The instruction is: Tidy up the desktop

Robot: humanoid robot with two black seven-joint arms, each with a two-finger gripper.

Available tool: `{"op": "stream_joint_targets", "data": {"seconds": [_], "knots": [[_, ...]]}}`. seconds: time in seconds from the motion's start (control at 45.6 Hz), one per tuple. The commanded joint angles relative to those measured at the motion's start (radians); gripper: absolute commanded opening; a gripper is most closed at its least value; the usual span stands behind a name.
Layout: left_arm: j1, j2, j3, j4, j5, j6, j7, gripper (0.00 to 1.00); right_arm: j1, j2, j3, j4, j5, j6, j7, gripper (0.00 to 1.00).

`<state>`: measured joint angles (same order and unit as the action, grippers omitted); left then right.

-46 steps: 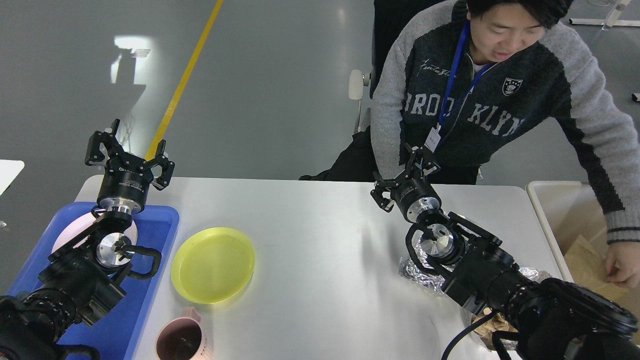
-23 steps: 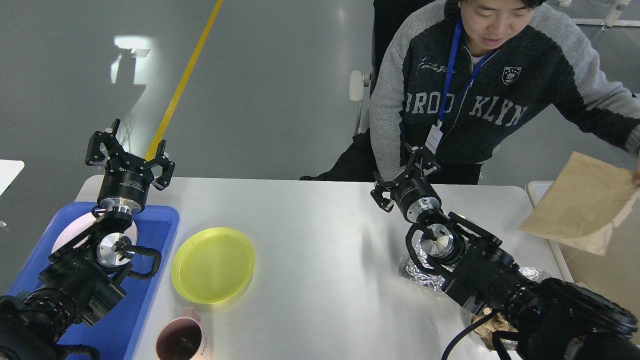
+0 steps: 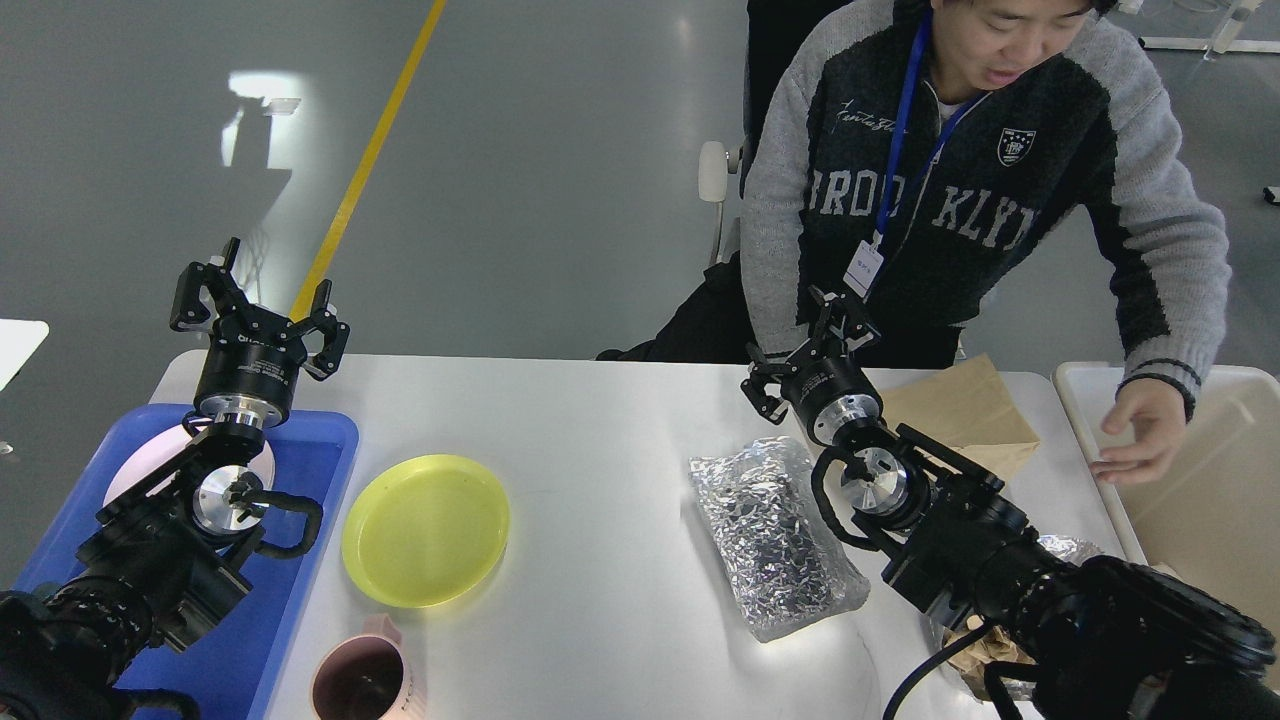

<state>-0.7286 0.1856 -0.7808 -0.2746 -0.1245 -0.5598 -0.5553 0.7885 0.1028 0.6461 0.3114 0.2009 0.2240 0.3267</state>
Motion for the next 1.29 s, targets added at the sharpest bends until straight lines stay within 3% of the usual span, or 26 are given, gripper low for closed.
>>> {"op": "stream_joint_targets", "data": {"seconds": [0.0,1.271], "knots": [[0.0,-0.002,0.0,0.0,0.0,0.0,0.0,0.97,0.0,0.0,0.0,0.0,0.0,0.0,0.0,1.0],[0.0,0.0,0.0,0.0,-0.001,0.0,0.0,0.97,0.0,0.0,0.001,0.0,0.0,0.0,0.0,1.0]]}}
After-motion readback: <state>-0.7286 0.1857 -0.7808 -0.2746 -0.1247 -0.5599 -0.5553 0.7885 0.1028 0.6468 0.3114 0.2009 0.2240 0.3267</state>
